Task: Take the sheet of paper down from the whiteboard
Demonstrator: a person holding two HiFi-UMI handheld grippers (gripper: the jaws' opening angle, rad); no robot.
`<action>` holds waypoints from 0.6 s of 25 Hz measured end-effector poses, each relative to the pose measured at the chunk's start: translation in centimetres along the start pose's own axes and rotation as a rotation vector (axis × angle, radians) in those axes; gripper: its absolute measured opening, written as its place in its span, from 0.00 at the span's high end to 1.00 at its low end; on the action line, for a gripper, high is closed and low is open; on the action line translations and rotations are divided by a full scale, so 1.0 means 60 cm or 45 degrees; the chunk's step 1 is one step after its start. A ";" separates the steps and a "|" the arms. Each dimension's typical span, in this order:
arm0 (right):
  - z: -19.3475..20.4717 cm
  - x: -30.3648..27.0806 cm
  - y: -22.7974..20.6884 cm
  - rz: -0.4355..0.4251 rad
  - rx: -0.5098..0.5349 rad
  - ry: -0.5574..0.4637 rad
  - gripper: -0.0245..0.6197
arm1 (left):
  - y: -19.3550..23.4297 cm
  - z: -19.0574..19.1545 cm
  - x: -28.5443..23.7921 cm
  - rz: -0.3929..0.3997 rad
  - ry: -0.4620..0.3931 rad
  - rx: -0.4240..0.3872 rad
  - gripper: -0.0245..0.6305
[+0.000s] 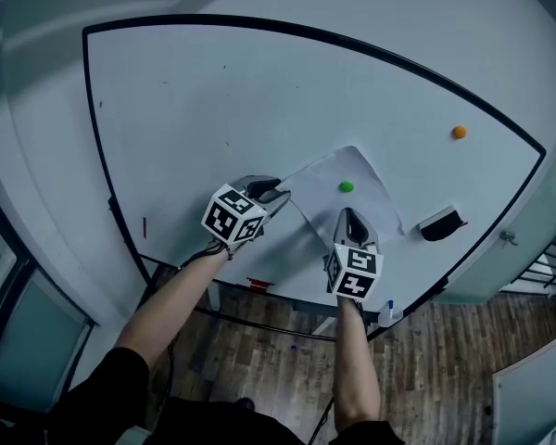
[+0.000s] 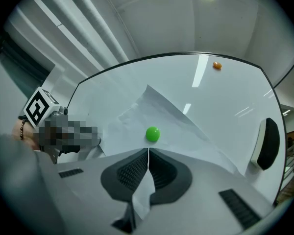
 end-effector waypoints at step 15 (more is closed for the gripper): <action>-0.017 -0.023 -0.005 0.080 0.057 -0.036 0.92 | 0.001 0.001 -0.018 0.074 0.011 0.034 0.93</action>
Point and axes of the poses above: the fingertips, and each gripper's own axes: x backward along the fingers, y to its left, z out of its underside, the point moved 7 cm from there along x, backward along the fingers
